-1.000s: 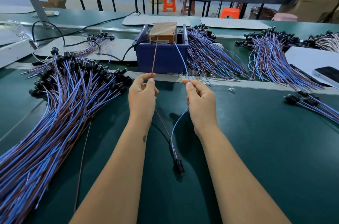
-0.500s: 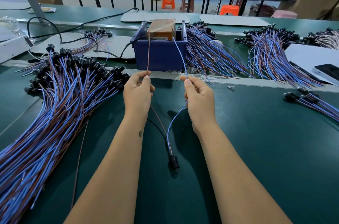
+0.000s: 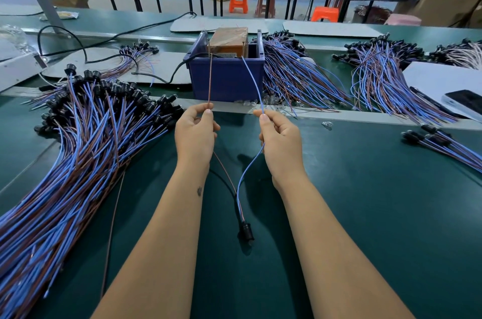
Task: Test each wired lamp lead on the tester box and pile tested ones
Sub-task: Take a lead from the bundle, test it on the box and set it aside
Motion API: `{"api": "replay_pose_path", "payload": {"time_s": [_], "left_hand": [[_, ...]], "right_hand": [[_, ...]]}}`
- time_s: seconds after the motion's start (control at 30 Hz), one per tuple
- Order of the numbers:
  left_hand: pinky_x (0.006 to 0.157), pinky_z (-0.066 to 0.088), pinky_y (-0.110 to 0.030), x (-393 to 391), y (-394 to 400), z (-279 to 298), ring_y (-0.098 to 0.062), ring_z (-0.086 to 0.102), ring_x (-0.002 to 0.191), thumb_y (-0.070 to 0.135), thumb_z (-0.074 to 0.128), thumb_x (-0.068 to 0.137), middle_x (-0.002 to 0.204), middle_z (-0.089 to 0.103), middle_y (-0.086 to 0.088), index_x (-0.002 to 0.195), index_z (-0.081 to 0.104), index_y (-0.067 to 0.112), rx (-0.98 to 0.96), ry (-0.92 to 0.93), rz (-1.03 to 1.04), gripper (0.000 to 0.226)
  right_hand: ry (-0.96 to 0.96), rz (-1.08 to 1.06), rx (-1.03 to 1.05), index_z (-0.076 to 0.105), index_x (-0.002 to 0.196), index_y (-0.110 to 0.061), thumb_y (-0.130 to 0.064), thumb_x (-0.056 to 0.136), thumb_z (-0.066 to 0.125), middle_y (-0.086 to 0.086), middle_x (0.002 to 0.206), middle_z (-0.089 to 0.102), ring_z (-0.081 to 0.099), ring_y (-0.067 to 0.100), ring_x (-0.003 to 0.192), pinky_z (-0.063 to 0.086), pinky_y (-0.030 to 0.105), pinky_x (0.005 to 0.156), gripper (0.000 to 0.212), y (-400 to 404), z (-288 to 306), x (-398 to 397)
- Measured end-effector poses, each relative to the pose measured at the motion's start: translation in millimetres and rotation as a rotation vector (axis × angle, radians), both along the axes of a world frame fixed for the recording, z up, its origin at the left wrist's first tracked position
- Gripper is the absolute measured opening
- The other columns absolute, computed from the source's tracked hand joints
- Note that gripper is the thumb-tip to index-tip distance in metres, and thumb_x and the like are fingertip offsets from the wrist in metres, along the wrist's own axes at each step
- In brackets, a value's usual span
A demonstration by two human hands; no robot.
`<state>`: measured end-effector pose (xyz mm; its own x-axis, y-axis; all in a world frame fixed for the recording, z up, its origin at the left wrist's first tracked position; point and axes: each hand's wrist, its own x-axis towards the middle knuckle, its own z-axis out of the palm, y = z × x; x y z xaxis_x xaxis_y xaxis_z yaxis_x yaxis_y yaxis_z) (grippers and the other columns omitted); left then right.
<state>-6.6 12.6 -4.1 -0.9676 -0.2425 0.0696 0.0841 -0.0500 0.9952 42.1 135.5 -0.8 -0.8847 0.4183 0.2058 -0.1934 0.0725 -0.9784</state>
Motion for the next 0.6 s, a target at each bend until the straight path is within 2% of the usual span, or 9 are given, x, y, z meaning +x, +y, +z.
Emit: {"api": "replay_pose_path", "payload": {"time_s": [0.27, 0.6], "left_hand": [[0.051, 0.042, -0.015, -0.1, -1.4, 0.6, 0.001, 0.048, 0.048, 0.014, 0.048, 0.1, 0.056, 0.055, 0.011, 0.104, 0.066, 0.019, 0.02, -0.009, 0.005, 0.019], [0.046, 0.039, -0.015, 2.2, -2.1, 2.5, -0.001, 0.044, 0.043, 0.011, 0.046, 0.1, 0.054, 0.053, 0.008, 0.1, 0.063, 0.016, 0.079, -0.01, 0.028, 0.017]], "right_hand": [[-0.017, -0.03, -0.021, 0.069, 0.095, -0.03, -0.019, 0.101, 0.048, -0.003, 0.063, 0.041, 0.039, 0.001, 0.054, 0.036, 0.013, 0.051, 0.024, 2.7, -1.4, -0.7], [-0.029, -0.044, -0.029, 0.069, 0.095, -0.029, -0.02, 0.101, 0.049, -0.006, 0.064, 0.043, 0.042, 0.0, 0.055, 0.037, 0.013, 0.053, 0.024, 3.6, -3.0, -2.4]]}}
